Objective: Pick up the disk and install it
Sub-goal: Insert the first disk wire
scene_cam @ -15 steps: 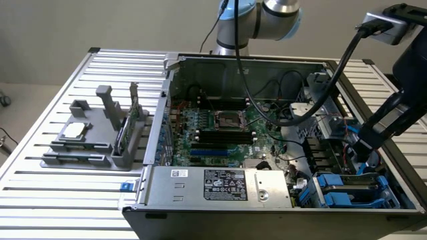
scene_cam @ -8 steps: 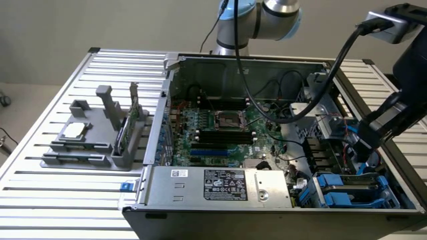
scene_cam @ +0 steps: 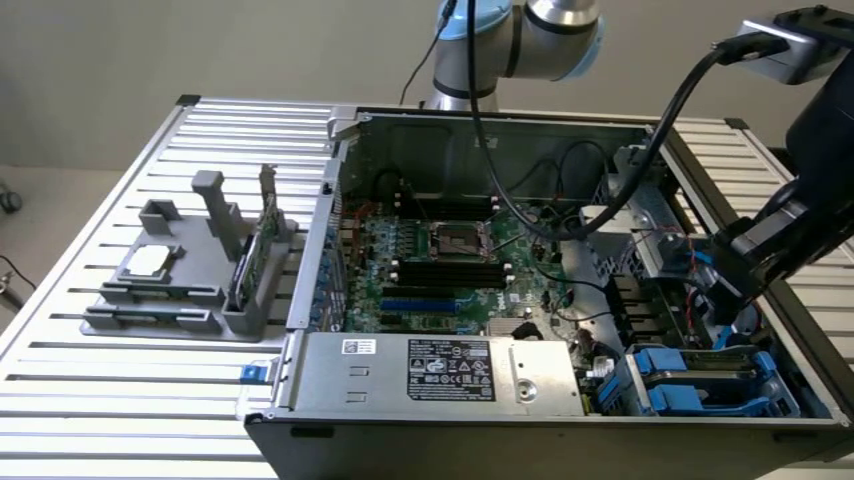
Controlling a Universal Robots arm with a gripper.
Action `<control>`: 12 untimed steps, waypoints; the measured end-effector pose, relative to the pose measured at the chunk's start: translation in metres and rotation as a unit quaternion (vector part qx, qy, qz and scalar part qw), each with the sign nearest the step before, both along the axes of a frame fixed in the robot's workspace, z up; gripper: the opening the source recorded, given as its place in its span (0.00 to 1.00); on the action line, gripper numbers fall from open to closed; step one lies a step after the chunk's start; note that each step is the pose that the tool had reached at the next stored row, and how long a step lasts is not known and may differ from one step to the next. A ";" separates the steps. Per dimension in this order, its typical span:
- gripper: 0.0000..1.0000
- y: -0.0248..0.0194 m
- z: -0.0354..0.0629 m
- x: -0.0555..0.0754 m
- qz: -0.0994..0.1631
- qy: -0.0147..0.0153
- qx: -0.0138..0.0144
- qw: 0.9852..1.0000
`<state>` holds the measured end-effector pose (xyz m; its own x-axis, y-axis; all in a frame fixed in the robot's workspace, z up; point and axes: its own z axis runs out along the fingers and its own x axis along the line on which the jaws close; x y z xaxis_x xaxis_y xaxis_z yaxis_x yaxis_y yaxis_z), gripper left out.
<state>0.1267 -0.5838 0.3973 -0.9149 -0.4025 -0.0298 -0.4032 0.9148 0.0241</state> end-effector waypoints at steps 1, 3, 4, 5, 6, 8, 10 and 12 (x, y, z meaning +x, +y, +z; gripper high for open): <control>0.19 0.0000 0.0000 0.000 -0.007 0.000 0.000 1.000; 0.19 0.0000 0.0000 0.000 -0.020 0.000 0.000 1.000; 0.19 0.0000 0.0000 0.000 -0.027 0.000 0.000 1.000; 0.19 0.0000 -0.0001 0.000 -0.033 -0.001 0.000 0.999; 0.19 0.0000 0.0000 0.000 -0.039 -0.001 0.000 0.999; 0.19 0.0000 0.0000 0.000 -0.052 -0.001 0.000 0.999; 0.19 0.0000 0.0000 0.000 -0.064 -0.001 0.000 0.998; 0.19 0.0000 0.0000 0.000 -0.077 -0.001 0.000 0.997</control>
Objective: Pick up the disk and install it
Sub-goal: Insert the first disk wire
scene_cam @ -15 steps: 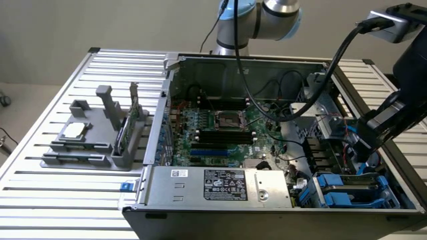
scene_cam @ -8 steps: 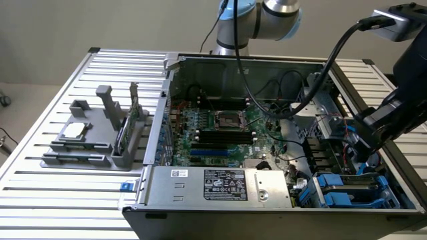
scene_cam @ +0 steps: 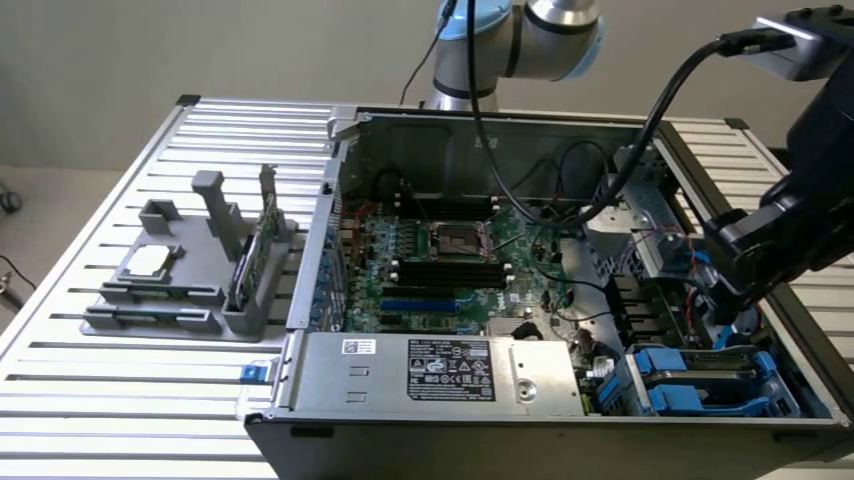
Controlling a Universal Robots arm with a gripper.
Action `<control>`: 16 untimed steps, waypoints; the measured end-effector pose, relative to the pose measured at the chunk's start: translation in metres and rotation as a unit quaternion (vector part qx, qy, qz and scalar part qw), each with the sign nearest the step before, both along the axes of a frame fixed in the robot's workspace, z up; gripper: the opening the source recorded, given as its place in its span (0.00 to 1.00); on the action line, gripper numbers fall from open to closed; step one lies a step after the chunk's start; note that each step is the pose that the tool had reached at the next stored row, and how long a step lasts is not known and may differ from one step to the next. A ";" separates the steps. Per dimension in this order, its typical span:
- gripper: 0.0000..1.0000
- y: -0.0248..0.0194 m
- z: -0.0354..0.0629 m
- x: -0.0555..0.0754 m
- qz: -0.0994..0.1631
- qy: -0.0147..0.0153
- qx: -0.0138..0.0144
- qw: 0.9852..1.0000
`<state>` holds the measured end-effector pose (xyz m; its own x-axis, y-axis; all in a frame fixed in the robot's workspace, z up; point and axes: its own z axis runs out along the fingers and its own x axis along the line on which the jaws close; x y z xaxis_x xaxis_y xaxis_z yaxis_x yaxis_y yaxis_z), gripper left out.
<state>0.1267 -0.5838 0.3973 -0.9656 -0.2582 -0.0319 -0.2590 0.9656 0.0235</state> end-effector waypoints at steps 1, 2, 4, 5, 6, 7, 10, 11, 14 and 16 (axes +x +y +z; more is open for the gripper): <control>0.19 0.0000 0.0000 0.000 -0.006 0.000 0.000 1.000; 0.19 0.0000 0.0000 0.000 -0.012 0.000 0.000 1.000; 0.19 0.0000 0.0000 0.000 -0.024 0.000 0.000 1.000; 0.19 0.0000 0.0000 0.000 -0.031 0.000 0.000 1.000; 0.19 0.0000 0.0000 0.000 -0.037 -0.001 0.000 0.999; 0.19 0.0001 0.0001 0.000 -0.042 -0.001 0.000 0.999; 0.19 0.0001 0.0000 0.000 -0.060 -0.001 0.000 0.998; 0.19 0.0001 0.0001 0.000 -0.066 -0.001 0.000 0.998; 0.19 0.0002 0.0000 0.000 -0.084 -0.001 0.000 0.996; 0.19 0.0002 0.0000 0.000 -0.096 -0.002 0.000 0.995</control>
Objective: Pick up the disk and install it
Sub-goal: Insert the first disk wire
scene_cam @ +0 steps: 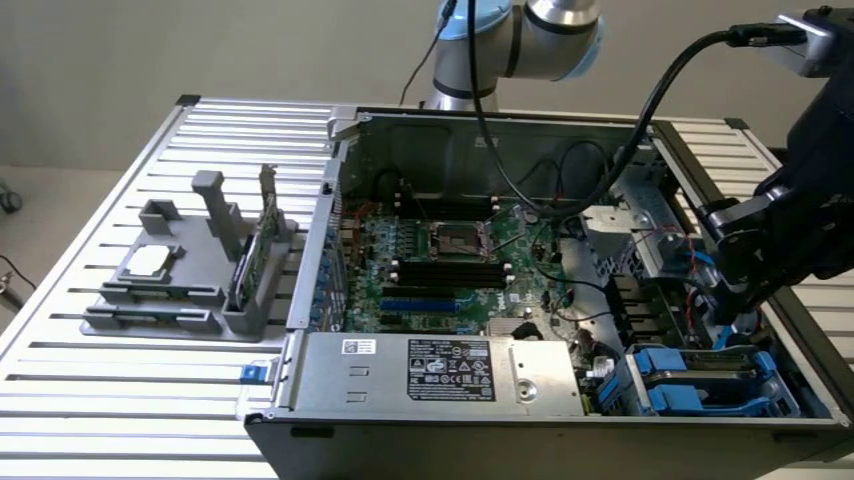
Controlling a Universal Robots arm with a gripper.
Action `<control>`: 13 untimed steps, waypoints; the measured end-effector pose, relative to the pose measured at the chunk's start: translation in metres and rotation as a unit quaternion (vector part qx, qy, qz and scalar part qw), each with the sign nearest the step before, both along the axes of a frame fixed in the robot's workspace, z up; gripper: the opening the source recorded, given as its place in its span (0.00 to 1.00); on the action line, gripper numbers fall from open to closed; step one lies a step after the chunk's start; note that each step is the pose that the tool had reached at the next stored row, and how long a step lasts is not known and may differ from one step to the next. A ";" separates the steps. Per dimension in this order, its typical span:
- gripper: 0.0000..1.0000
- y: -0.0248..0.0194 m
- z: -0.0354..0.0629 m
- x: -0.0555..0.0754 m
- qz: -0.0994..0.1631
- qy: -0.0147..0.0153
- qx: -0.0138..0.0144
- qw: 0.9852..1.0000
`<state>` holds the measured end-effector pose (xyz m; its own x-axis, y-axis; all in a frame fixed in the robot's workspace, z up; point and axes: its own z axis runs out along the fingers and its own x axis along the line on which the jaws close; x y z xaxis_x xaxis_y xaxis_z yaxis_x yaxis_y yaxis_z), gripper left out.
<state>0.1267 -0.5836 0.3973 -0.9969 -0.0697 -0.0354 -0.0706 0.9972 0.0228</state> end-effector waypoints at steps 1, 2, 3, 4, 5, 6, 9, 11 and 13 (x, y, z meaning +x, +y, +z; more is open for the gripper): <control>0.19 0.0000 0.0000 0.000 -0.006 0.000 0.000 1.000; 0.19 0.0001 0.0000 0.000 -0.012 0.000 0.000 1.000; 0.19 0.0001 -0.0001 0.000 -0.017 -0.001 0.000 1.000; 0.19 0.0001 0.0000 0.000 -0.023 -0.001 0.000 1.000; 0.19 0.0001 0.0000 0.000 -0.029 -0.001 0.000 1.000; 0.19 0.0002 0.0000 0.000 -0.034 -0.001 0.000 0.999; 0.19 0.0003 0.0000 0.000 -0.051 -0.002 0.000 0.999; 0.19 0.0004 0.0000 0.000 -0.063 -0.002 0.000 0.998; 0.19 0.0004 -0.0001 0.000 -0.074 -0.003 0.000 0.997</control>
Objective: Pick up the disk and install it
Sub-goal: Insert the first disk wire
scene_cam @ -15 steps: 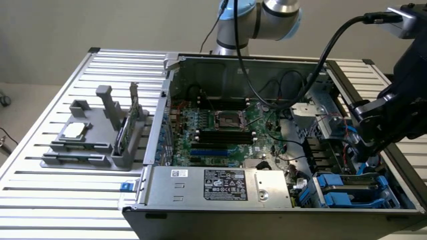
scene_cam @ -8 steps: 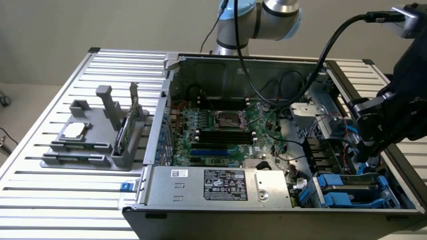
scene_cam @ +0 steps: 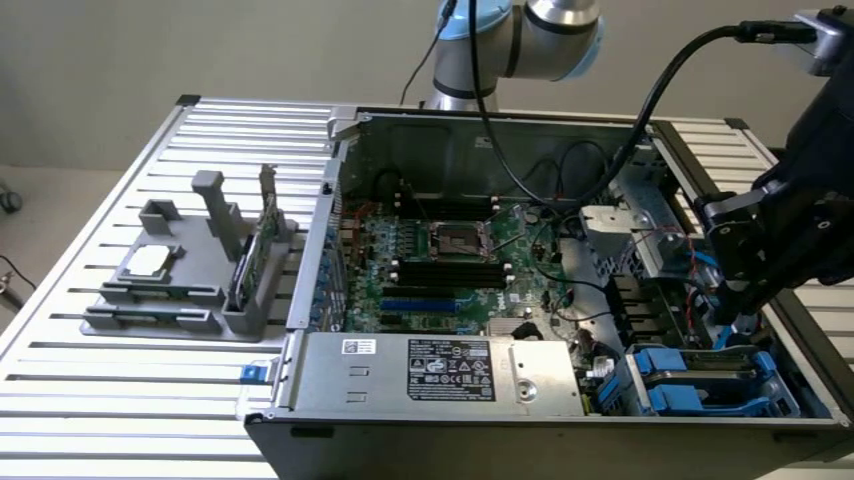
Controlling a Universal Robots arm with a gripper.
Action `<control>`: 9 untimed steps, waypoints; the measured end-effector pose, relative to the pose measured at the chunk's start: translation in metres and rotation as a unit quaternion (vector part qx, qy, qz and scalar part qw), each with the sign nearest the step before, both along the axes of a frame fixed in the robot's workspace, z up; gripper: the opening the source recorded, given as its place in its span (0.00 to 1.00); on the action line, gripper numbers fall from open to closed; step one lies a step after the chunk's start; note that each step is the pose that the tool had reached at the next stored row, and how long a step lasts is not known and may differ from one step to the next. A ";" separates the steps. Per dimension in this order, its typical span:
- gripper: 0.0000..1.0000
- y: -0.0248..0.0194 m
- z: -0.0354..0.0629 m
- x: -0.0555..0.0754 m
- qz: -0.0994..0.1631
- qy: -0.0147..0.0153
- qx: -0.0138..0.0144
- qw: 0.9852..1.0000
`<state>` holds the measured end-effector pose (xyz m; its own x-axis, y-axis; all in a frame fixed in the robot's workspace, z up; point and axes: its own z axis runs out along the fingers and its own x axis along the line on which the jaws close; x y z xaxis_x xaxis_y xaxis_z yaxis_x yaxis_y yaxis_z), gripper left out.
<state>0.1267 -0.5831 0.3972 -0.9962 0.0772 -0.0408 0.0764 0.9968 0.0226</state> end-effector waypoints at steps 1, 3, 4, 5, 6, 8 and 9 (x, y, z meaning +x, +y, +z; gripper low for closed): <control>0.19 0.0000 0.0001 0.000 -0.005 0.000 0.000 1.000; 0.19 0.0001 0.0001 0.000 -0.017 -0.001 0.000 1.000; 0.19 0.0001 0.0000 0.000 -0.023 -0.001 0.000 1.000; 0.19 0.0002 0.0000 0.000 -0.028 -0.001 0.000 1.000; 0.19 0.0002 0.0001 0.000 -0.033 -0.001 0.000 0.999; 0.19 0.0004 0.0001 0.000 -0.044 -0.001 0.000 0.999; 0.19 0.0004 0.0000 0.000 -0.050 -0.001 0.000 0.999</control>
<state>0.1268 -0.5828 0.3973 -0.9835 0.1756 -0.0430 0.1748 0.9844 0.0224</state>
